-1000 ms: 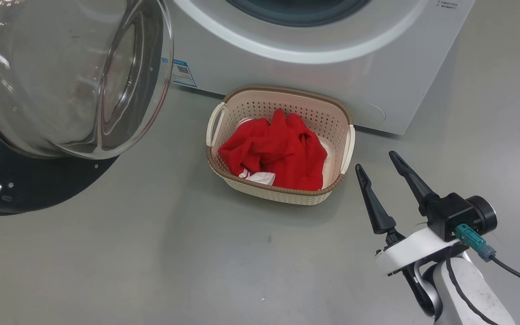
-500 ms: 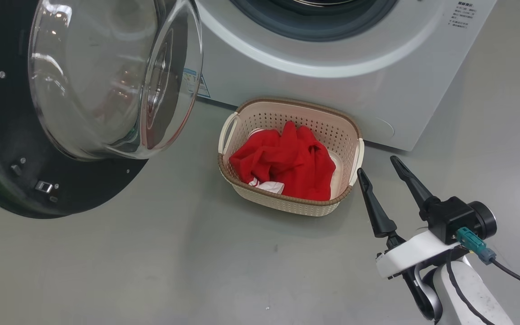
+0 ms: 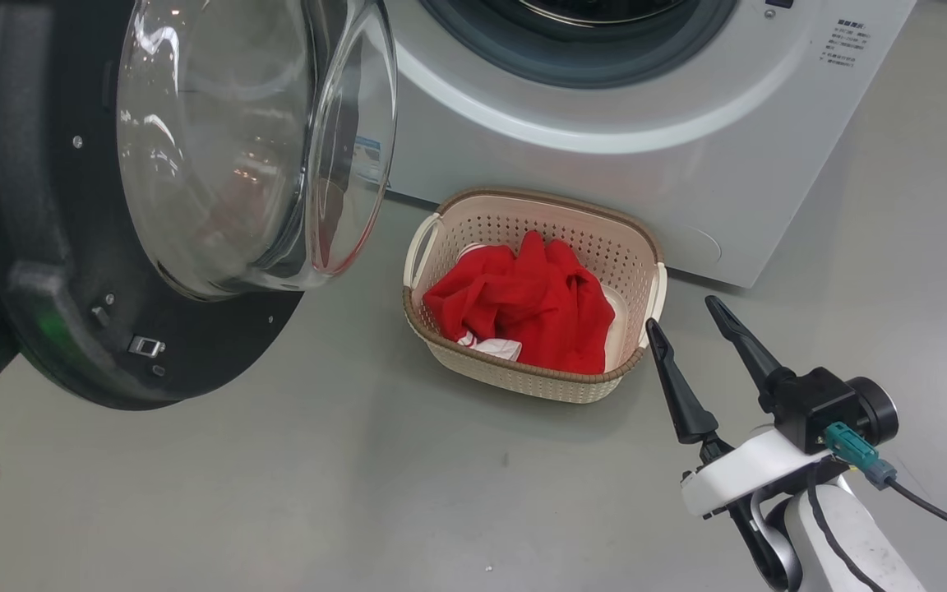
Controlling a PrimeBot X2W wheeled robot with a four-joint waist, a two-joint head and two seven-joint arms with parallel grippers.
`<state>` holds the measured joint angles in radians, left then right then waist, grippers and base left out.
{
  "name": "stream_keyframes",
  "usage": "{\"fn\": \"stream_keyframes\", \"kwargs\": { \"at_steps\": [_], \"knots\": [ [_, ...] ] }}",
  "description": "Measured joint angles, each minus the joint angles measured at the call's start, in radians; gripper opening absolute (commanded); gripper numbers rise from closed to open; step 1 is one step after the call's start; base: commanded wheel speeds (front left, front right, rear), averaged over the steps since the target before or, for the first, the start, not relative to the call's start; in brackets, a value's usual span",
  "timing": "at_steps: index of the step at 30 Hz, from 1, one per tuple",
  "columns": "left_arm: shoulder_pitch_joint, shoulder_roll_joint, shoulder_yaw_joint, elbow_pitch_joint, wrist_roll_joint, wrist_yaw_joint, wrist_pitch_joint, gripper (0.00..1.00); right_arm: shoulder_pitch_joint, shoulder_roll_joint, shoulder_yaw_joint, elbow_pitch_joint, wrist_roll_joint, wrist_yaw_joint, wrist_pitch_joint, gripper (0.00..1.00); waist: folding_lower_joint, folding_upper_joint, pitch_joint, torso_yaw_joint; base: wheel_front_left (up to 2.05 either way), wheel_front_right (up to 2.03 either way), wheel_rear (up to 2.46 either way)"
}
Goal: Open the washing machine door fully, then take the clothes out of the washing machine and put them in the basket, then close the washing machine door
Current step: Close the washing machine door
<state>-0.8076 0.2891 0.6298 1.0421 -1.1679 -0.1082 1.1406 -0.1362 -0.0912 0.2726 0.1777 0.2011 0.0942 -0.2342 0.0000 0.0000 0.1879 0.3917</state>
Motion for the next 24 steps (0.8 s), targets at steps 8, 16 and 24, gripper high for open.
{"fn": "stream_keyframes", "kwargs": {
  "at_steps": [8,16,24],
  "knots": [
    [0.032,-0.021,-0.002,-0.071,-0.007,-0.011,-0.002,0.0,0.002,0.002,0.001,0.006,0.0,0.0,0.0,1.0,0.0,0.0,-0.009,0.002,0.0,0.0,0.0],
    [0.069,-0.016,0.011,-0.177,0.007,-0.012,-0.127,0.0,0.007,0.004,0.0,0.021,0.005,0.0,-0.002,1.0,0.0,0.0,-0.027,0.002,0.0,0.0,0.0],
    [0.178,0.001,-0.071,-0.429,0.121,-0.012,-0.355,0.0,0.03,0.012,-0.005,0.028,0.022,-0.009,-0.009,1.0,-0.0001,0.0,-0.051,0.004,0.0,0.0,0.0]
  ]
}}
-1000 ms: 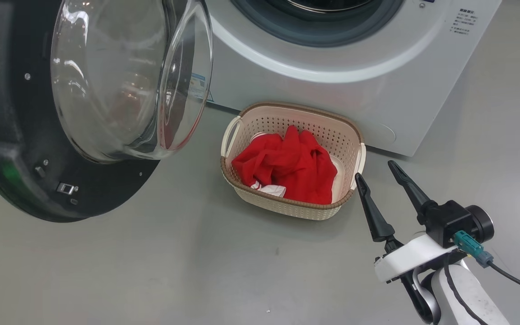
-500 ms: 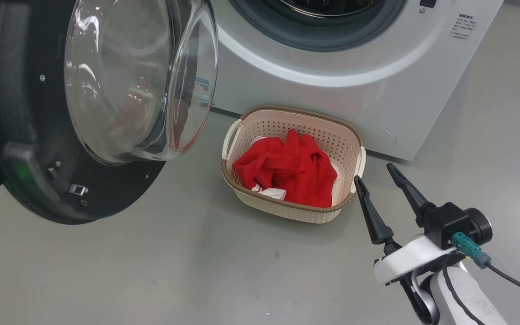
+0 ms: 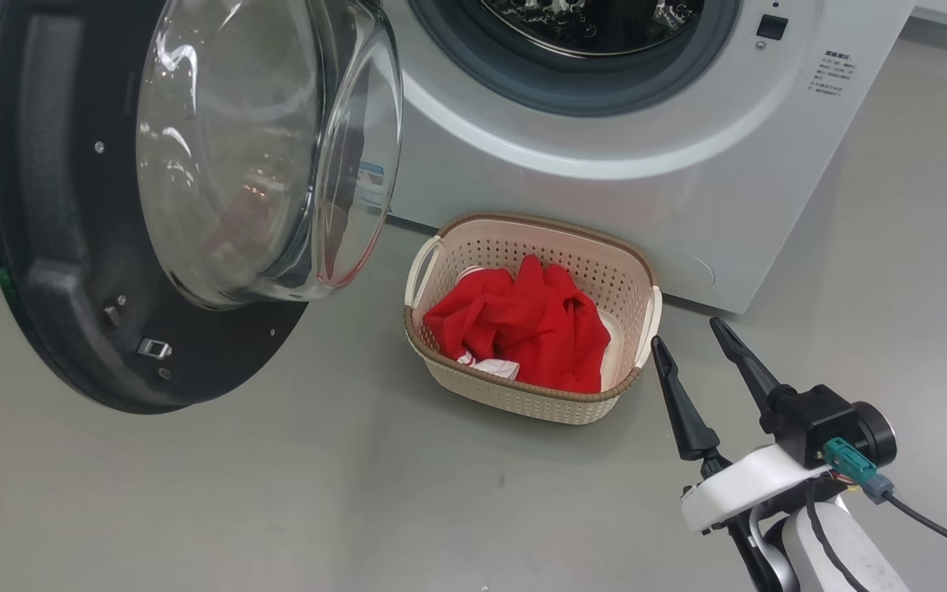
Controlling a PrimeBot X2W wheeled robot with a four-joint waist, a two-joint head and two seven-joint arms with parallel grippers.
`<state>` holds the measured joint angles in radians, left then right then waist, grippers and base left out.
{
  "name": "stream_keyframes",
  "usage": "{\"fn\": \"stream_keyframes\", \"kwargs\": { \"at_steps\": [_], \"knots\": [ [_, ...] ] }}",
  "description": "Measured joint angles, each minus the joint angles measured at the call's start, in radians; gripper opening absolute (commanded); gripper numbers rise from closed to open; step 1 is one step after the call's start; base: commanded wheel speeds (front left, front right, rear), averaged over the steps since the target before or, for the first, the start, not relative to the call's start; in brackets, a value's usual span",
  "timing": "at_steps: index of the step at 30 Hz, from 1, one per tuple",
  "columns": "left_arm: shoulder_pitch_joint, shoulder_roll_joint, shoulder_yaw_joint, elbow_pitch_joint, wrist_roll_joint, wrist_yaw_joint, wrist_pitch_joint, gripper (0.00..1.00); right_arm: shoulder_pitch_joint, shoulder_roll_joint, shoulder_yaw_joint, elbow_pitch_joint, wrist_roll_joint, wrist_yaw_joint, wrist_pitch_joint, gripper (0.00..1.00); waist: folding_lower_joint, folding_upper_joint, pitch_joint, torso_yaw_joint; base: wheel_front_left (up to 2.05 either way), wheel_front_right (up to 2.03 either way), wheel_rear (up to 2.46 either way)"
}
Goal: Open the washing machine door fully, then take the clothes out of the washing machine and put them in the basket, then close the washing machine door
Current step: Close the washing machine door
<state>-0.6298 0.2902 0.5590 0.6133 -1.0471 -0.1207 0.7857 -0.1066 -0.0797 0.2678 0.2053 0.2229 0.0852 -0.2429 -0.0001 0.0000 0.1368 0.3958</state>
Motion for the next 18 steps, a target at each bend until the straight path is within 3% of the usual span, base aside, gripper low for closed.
{"fn": "stream_keyframes", "kwargs": {
  "at_steps": [5,12,18],
  "knots": [
    [0.107,0.042,-0.12,-0.18,0.133,0.0,-0.15,0.0,0.003,0.002,0.004,0.0,0.0,0.0,0.0,1.0,0.0,0.0,-0.008,0.003,0.0,0.0,0.0],
    [0.279,0.055,-0.306,-0.332,0.273,0.0,-0.337,0.0,0.005,0.004,0.008,0.001,0.001,0.0,0.0,1.0,0.0,0.0,-0.017,0.004,0.0,0.0,0.0],
    [0.385,0.067,-0.368,-0.377,0.344,0.0,-0.506,0.0,0.012,0.006,0.009,0.002,0.006,0.0,0.0,1.0,0.0,0.0,-0.027,0.003,0.0,0.0,0.0]
  ]
}}
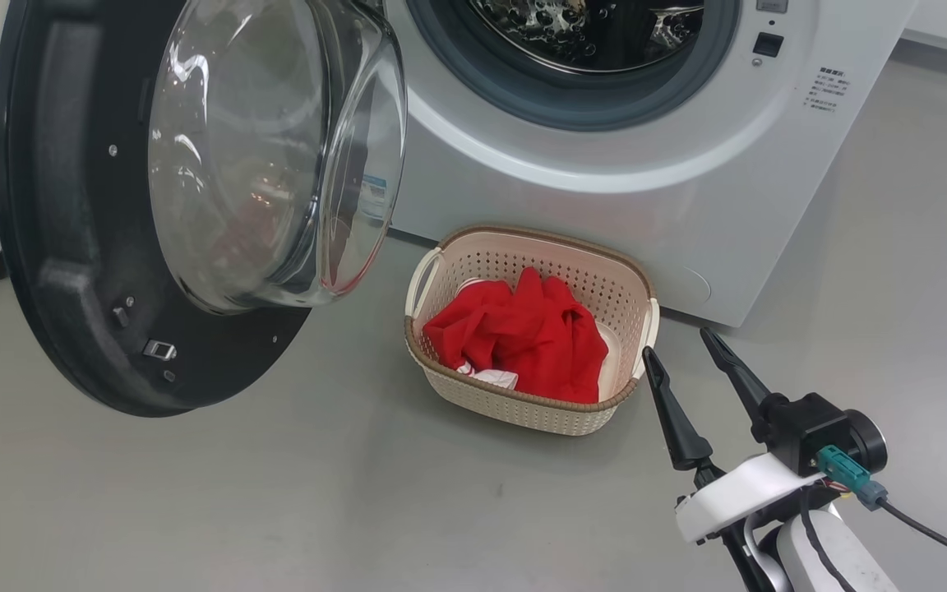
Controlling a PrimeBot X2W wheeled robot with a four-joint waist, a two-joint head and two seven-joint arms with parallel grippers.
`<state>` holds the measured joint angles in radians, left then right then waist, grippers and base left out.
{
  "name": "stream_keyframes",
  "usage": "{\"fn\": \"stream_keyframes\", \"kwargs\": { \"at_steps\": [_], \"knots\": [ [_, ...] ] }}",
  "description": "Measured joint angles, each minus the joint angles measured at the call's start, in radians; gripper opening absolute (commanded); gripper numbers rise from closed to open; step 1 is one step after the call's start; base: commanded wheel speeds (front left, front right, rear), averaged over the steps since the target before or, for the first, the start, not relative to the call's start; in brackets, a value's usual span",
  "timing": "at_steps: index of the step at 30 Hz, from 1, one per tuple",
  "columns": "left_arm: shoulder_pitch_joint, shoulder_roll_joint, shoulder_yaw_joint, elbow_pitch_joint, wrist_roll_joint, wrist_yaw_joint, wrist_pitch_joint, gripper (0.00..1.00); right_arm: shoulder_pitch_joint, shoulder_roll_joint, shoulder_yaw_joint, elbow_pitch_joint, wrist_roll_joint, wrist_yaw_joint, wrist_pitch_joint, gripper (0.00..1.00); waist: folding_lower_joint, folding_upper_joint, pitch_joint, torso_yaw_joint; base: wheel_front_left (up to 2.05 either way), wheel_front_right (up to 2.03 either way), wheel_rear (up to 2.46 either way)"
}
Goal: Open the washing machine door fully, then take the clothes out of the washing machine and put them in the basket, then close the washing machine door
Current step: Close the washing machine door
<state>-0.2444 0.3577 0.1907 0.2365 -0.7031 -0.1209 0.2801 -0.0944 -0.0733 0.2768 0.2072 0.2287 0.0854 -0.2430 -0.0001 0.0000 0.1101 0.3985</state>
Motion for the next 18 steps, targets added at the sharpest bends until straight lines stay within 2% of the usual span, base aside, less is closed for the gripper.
{"fn": "stream_keyframes", "kwargs": {
  "at_steps": [9,18],
  "knots": [
    [0.102,0.006,-0.021,-0.018,0.078,0.0,-0.222,0.0,0.002,0.003,0.001,0.001,0.001,0.0,0.0,1.0,0.0,0.0,-0.009,-0.009,0.0,0.0,0.0],
    [0.159,-0.011,-0.029,0.003,0.118,0.0,-0.352,0.0,0.005,0.004,0.0,0.001,0.008,-0.002,0.0,1.0,0.0,0.0,-0.009,-0.016,0.0,0.0,0.0]
  ]
}}
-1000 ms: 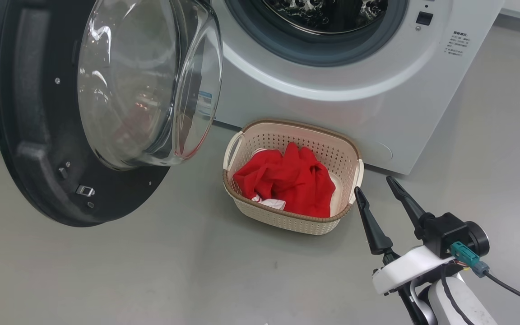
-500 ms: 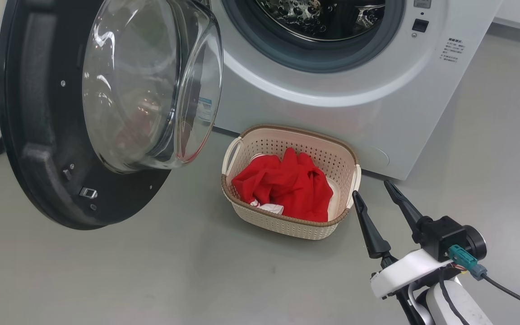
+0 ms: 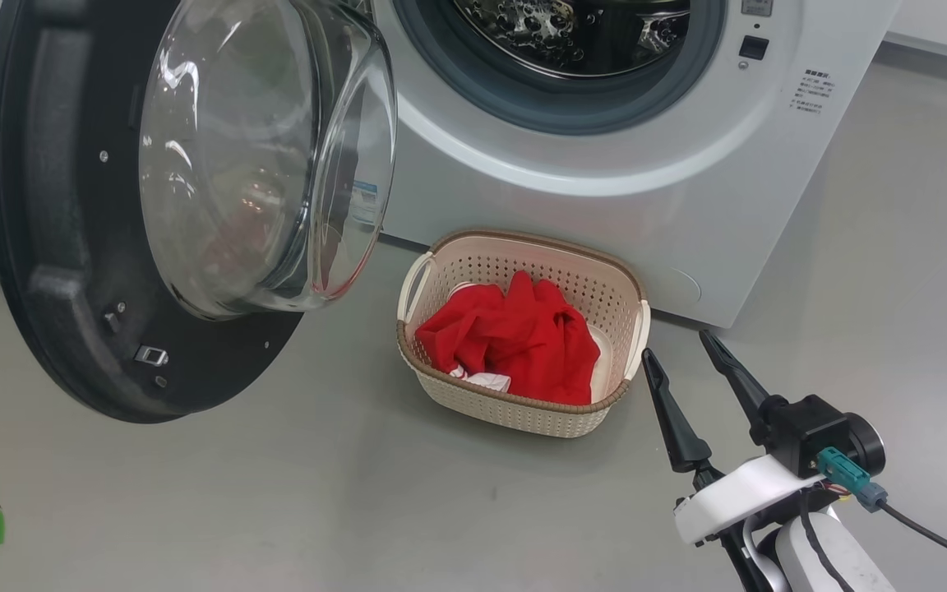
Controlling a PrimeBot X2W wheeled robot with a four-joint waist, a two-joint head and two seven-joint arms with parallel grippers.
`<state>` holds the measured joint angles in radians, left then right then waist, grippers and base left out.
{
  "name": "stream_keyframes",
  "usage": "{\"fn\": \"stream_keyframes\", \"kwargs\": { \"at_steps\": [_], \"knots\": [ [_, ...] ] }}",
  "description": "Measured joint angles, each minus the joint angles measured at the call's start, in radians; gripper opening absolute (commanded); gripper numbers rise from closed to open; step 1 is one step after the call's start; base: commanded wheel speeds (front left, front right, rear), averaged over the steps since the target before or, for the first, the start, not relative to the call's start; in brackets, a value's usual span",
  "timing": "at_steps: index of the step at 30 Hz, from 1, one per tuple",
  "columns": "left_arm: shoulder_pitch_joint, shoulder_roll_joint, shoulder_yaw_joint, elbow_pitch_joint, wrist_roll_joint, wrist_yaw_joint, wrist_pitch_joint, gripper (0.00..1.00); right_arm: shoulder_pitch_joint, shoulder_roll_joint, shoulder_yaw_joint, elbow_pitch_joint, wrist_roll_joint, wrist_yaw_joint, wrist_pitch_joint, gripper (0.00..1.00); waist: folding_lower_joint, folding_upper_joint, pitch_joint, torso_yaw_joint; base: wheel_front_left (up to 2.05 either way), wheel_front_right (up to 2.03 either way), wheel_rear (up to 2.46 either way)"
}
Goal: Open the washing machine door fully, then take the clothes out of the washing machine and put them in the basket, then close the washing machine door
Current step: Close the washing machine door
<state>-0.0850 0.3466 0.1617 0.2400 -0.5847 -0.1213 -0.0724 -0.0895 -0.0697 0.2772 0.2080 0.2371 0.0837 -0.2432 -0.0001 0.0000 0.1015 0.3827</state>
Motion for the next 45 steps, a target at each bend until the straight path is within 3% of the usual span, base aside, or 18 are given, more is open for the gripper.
{"fn": "stream_keyframes", "kwargs": {
  "at_steps": [1,3,4,17,45],
  "knots": [
    [0.006,-0.002,-0.003,0.001,0.002,0.0,-0.012,0.01,0.0,0.0,0.0,0.0,0.0,0.0,0.0,1.0,0.0,0.0,0.0,0.0,0.0,0.0,0.0],
    [0.011,-0.01,-0.007,0.006,0.005,0.0,-0.031,0.76,0.0,0.0,0.0,0.0,0.0,0.0,0.0,1.0,0.0,0.0,0.001,-0.001,0.0,0.0,0.0],
    [0.013,-0.015,-0.01,0.008,0.005,0.0,-0.038,1.0,0.0,0.0,0.0,0.0,0.0,-0.003,0.0,1.0,0.0,0.0,0.002,-0.001,0.0,0.0,0.0],
    [0.029,-0.024,-0.024,0.041,0.024,-0.004,-0.124,1.0,0.0,0.0,-0.001,-0.001,0.0,-0.007,0.0,1.0,0.0,0.0,0.007,0.0,0.0,0.0,0.0],
    [0.029,-0.026,-0.038,0.071,0.058,-0.004,-0.166,1.0,0.0,0.001,-0.001,-0.002,0.0,-0.007,-0.001,1.0,0.0,0.0,0.005,-0.002,0.0,0.0,0.0]
  ]
}}
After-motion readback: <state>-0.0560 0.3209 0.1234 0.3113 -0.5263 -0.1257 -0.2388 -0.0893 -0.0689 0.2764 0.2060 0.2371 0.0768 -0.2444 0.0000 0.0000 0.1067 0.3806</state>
